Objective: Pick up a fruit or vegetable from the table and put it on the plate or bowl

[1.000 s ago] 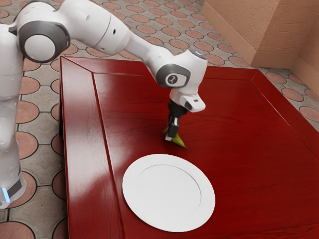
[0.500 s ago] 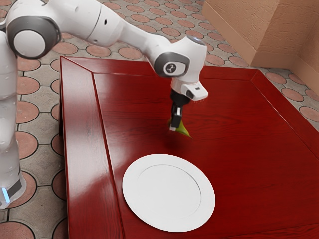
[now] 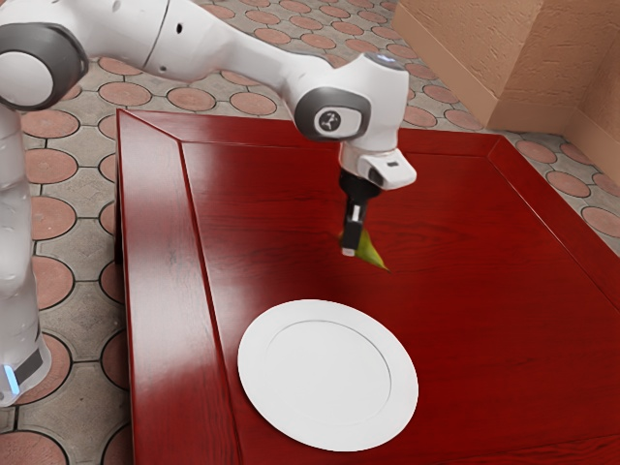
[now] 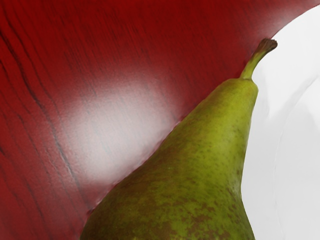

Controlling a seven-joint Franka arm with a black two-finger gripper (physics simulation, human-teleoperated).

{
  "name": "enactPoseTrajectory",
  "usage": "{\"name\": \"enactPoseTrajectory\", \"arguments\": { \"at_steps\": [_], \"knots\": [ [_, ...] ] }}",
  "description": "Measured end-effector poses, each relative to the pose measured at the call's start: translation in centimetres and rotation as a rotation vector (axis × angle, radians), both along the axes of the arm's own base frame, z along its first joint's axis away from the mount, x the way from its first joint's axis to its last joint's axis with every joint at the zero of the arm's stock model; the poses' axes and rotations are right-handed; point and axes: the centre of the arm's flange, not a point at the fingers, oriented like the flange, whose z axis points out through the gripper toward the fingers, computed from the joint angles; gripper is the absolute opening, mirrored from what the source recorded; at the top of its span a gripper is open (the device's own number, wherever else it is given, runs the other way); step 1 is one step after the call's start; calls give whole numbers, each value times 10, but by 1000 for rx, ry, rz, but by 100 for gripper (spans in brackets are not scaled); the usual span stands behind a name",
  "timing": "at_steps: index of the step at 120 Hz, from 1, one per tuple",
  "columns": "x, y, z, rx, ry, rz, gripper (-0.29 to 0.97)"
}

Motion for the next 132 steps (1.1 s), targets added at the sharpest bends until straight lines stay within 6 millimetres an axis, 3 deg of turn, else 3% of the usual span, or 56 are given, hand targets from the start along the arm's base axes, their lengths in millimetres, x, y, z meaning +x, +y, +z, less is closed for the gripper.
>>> {"name": "enactPoseTrajectory", "arguments": {
  "at_steps": [18, 51, 68, 78, 86, 104, 132],
  "knots": [
    [-11, -37, 10, -4, -2, -54, 27],
    [-55, -165, 7, -12, 32, -254, 27],
    [-74, -201, 4, -14, 47, -308, 27],
    [-75, -203, 2, -15, 53, -303, 27],
    [-71, -196, 0, -24, 62, -282, 42],
    [-56, -165, 0, -40, 74, -206, 59],
    [-39, -124, 7, -62, 73, -118, 66]
  ]
}}
